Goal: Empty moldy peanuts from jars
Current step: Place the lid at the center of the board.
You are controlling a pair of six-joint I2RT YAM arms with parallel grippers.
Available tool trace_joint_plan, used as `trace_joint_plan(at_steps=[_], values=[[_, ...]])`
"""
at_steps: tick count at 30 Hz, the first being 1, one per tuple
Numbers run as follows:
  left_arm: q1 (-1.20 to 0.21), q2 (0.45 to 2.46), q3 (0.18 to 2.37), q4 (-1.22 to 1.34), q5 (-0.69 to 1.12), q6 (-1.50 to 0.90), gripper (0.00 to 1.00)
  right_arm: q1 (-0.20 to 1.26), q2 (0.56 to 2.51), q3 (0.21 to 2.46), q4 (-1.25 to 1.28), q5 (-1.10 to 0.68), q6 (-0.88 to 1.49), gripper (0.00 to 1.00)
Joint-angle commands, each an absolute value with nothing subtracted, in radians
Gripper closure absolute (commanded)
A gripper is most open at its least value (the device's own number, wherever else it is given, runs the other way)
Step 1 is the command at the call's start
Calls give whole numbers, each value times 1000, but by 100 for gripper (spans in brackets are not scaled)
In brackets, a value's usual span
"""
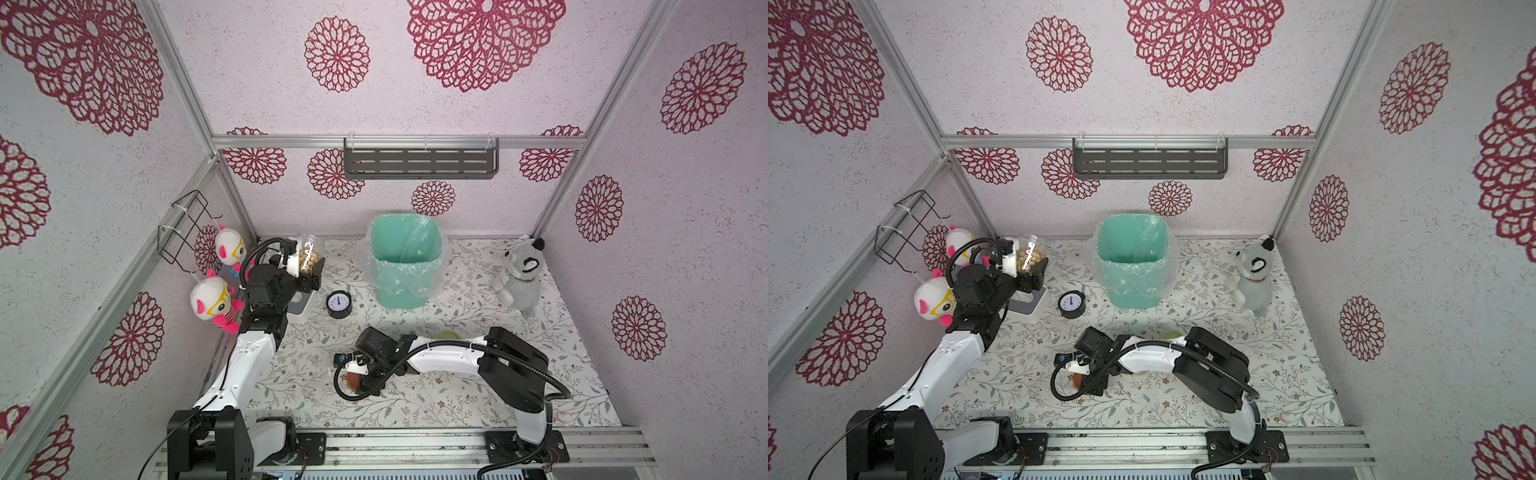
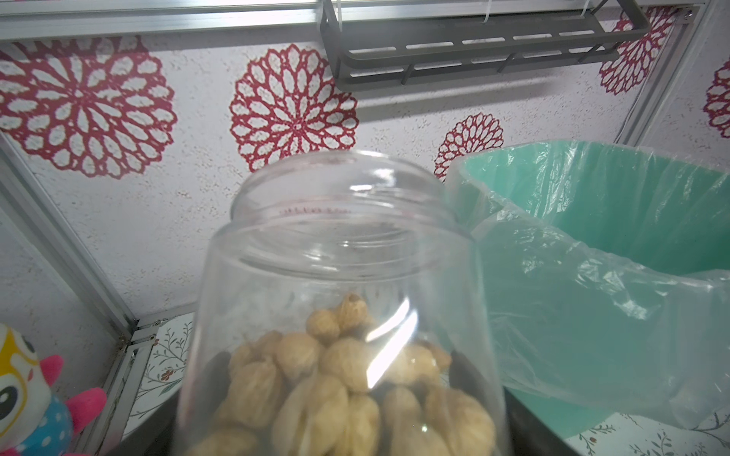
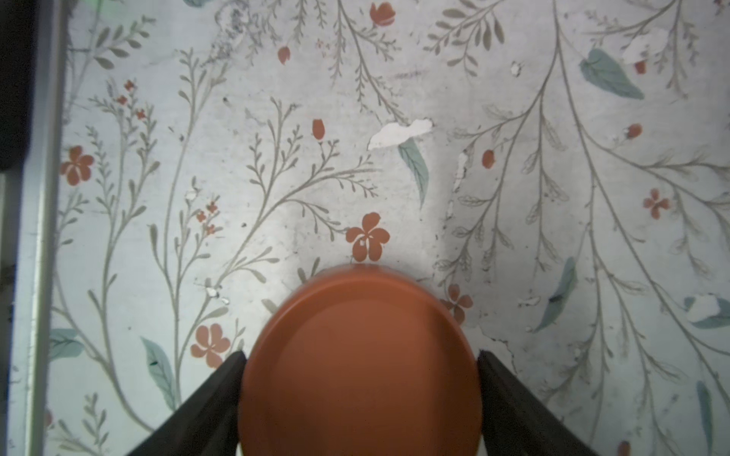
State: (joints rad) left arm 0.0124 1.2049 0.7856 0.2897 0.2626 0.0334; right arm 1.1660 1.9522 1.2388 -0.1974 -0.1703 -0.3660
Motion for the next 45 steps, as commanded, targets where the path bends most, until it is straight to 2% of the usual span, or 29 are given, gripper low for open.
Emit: trace_joint_plan(at_steps=[1, 7, 9, 28, 32, 45], values=[[20, 1191, 801, 368, 258, 43, 100, 1175, 1955, 1272, -199, -122, -387, 34], [20, 1194, 802, 365, 261, 43, 100, 1178, 1952, 1259, -187, -90, -379, 15], [20, 1196, 802, 364, 261, 43, 100, 1179, 1949, 1255, -184, -86, -378, 2], [20, 1194, 804, 360, 266, 42, 100, 1155, 1813, 1232, -47, -89, -322, 1], [33, 1184, 800, 395, 332, 40, 100, 1137, 1751, 1222, -4, -78, -291, 1], [38, 1167, 967, 115, 429, 126, 100, 1045, 1500, 1162, 106, 0, -157, 1]])
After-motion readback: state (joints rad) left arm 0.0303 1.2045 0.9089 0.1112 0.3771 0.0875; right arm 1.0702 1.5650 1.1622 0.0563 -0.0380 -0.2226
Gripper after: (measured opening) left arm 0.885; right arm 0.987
